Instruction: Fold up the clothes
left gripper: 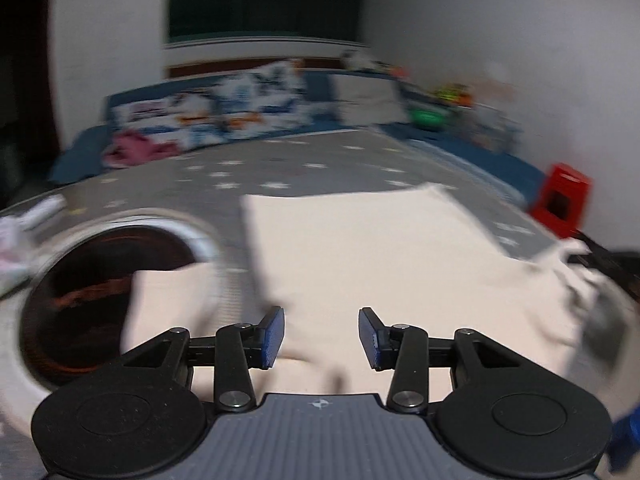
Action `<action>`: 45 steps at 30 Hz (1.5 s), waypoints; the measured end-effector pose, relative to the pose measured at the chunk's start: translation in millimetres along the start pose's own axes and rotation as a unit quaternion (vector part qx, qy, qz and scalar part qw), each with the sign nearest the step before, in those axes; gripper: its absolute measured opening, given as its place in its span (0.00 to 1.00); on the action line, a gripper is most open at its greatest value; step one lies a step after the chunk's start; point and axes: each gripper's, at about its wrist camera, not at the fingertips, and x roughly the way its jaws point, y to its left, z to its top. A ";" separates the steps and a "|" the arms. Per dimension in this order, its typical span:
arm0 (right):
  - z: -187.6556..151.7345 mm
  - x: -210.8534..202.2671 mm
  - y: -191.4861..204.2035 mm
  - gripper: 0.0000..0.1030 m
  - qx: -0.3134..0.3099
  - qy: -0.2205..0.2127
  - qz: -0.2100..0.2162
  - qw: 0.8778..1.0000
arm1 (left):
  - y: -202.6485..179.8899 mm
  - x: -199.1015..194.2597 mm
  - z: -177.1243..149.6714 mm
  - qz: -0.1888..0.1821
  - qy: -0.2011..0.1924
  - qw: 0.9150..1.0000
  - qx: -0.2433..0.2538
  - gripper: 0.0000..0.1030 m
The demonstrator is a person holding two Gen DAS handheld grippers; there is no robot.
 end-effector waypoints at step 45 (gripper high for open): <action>1.3 -33.4 102.7 0.52 -0.134 0.008 0.155 0.979 | 107.2 -27.4 -36.0 0.168 -0.054 0.970 -0.166 0.04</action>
